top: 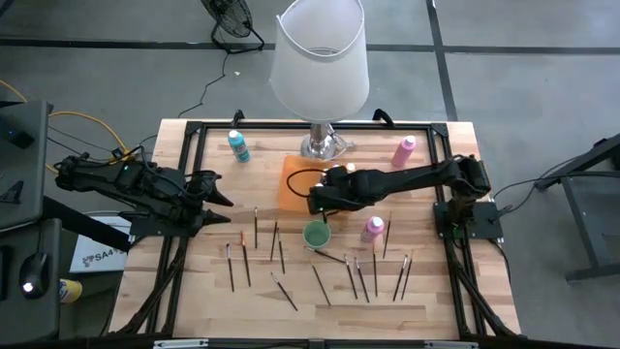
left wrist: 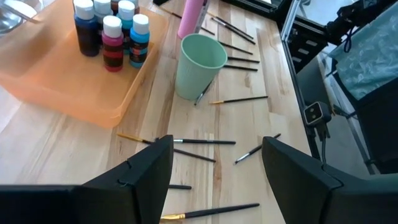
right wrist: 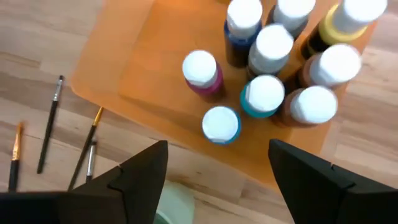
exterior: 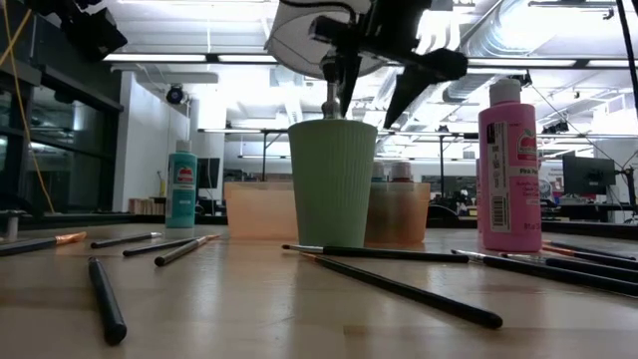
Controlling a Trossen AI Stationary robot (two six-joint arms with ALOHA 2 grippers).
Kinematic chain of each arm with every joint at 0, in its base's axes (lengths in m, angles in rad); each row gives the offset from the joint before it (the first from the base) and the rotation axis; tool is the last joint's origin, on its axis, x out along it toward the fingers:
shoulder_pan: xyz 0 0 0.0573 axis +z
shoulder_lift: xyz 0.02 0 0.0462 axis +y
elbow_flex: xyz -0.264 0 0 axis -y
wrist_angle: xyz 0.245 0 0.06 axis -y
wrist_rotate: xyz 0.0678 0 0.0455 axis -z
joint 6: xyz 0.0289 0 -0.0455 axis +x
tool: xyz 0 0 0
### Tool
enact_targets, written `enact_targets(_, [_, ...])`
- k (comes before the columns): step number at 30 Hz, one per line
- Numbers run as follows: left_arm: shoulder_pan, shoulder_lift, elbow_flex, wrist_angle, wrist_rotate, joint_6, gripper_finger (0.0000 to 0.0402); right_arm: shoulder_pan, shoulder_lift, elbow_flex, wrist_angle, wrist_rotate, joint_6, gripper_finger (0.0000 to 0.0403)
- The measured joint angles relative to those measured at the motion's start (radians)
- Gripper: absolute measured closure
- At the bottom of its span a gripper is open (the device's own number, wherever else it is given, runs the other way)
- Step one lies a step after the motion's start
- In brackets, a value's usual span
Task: Pick & Place Paint Supplies
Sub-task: Put the big pink paint bottle into the orange bin
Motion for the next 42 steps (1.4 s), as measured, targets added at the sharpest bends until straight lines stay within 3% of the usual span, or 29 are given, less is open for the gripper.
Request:
enact_targets(7, [0.002, 0.000, 0.000, 0.002, 0.000, -0.017, 0.0165, 0.029, -0.113, 0.000, -0.122, 0.031, -0.005, 0.0131])
enact_targets(14, [0.002, 0.014, 0.000, 0.074, -0.034, -0.012, 0.0165, 0.157, -0.226, 0.000, -0.364, 0.181, 0.050, 0.0131])
enact_targets(17, [0.002, 0.022, 0.000, 0.122, -0.091, -0.016, 0.0165, 0.206, -0.250, 0.000, -0.504, 0.202, 0.105, 0.0131])
enact_targets(25, [0.002, 0.051, 0.000, 0.178, -0.263, -0.044, 0.0165, 0.237, -0.457, -0.187, -0.510, 0.224, 0.197, 0.0131])
enact_targets(34, [0.002, 0.078, 0.000, 0.204, -0.443, -0.077, 0.0165, 0.098, -0.719, -0.326, -0.509, 0.244, 0.178, 0.0131])
enact_targets(42, [0.002, 0.085, 0.000, 0.219, -0.525, -0.121, 0.0165, -0.191, -0.794, -0.329, -0.387, 0.210, -0.123, 0.0131])
